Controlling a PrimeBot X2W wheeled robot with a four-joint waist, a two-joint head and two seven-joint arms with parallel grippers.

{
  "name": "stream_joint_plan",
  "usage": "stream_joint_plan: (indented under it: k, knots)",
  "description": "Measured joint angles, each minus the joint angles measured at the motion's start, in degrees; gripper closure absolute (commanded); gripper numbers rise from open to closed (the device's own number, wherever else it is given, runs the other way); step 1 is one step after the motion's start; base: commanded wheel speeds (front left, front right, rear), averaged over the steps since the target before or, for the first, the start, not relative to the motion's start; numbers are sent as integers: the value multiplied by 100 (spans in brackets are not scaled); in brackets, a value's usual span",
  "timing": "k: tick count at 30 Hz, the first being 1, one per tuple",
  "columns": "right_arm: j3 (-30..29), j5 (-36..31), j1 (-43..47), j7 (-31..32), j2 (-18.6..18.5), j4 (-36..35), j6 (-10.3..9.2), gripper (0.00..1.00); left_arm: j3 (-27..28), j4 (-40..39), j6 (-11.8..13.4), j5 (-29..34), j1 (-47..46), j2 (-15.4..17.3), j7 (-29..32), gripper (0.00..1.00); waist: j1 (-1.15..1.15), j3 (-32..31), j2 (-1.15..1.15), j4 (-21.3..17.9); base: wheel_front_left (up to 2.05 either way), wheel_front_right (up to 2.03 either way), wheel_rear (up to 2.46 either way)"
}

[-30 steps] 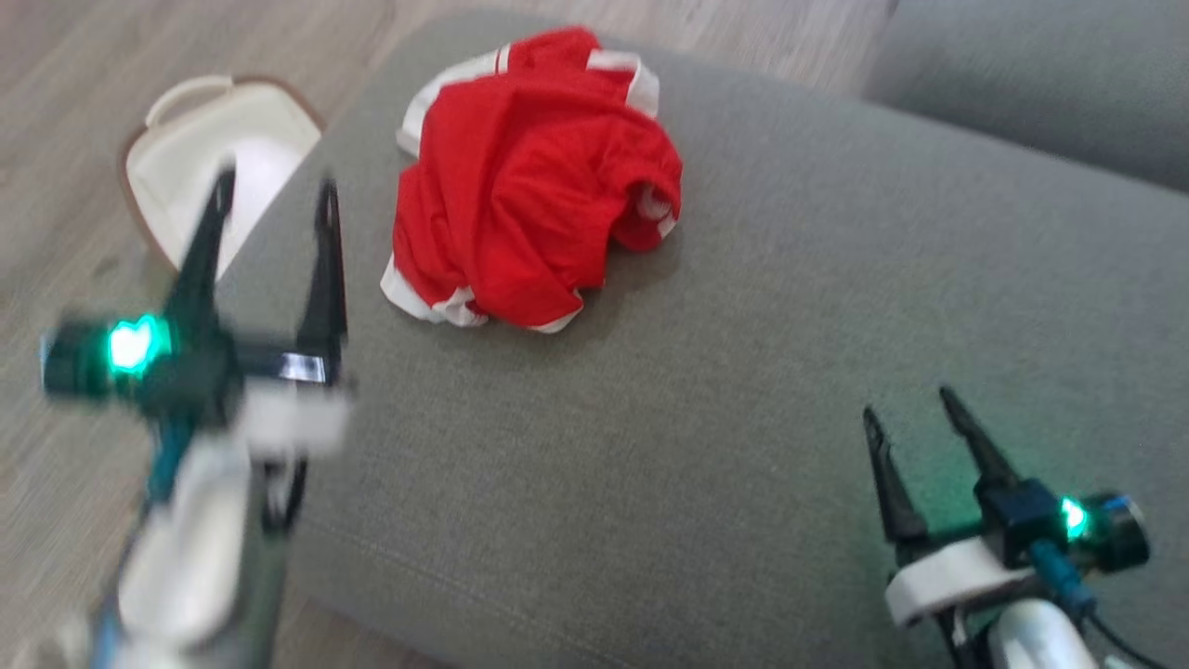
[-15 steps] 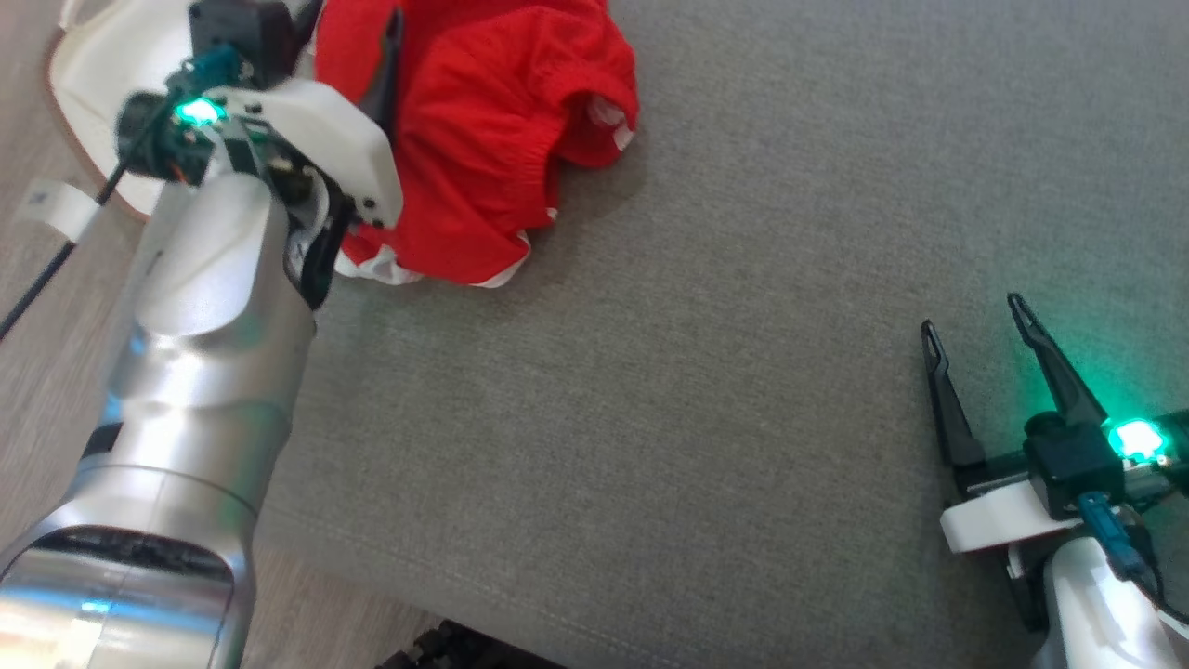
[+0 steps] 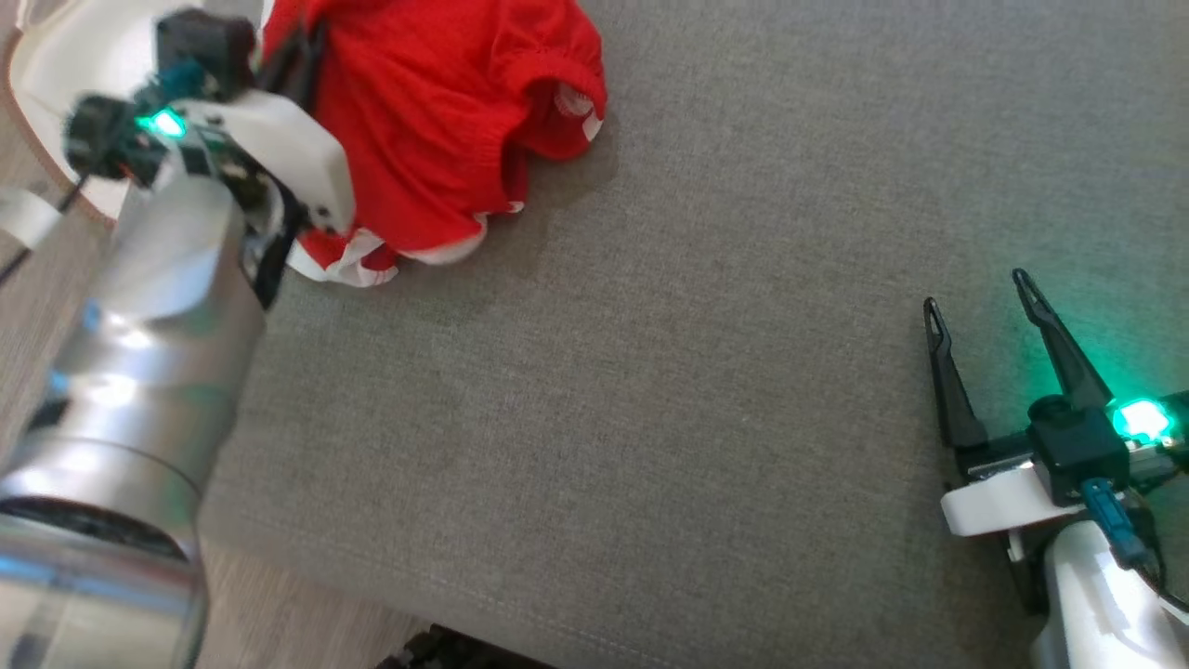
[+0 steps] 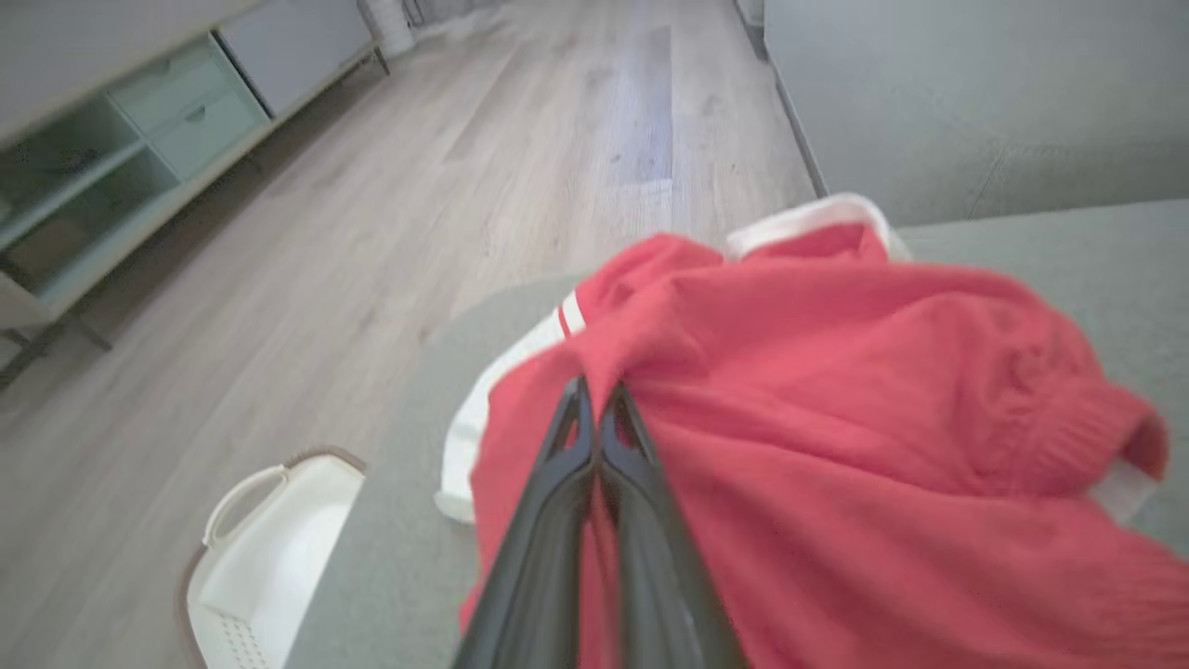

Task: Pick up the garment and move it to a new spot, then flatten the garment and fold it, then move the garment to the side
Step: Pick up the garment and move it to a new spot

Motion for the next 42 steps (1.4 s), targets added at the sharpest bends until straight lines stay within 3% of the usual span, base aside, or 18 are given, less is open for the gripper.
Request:
stream_joint_plan:
  k: [12, 18, 29, 36, 42]
  knots:
    - [324, 736, 10, 9, 252, 380, 0, 0, -1404, -1025, 0, -447, -612, 570, -278, 100, -2, -1086, 0, -434, 0, 0, 0]
    - [416, 1406, 147, 9, 272, 404, 0, 0, -1914, -1815, 1, -699, -1018, 834, -111, 100, -2, -1563, 0, -1112, 0, 0, 0]
    - [477, 1918, 304, 9, 294, 366, 0, 0, -2140, -2709, 0, -1148, -1344, 795, 252, 100, -1, -2074, 0, -2633, 0, 0, 0]
    - [556, 2093, 285, 9, 294, 271, 0, 0, -2292, -2821, 12, -1428, -662, 755, 403, 100, -1, -2064, 0, -3543, 0, 0, 0]
    - [726, 2190, 175, 10, 296, 245, 0, 0, -2654, -2260, 12, -1504, 566, 716, 99, 100, 1, -1637, 0, -3923, 0, 0, 0]
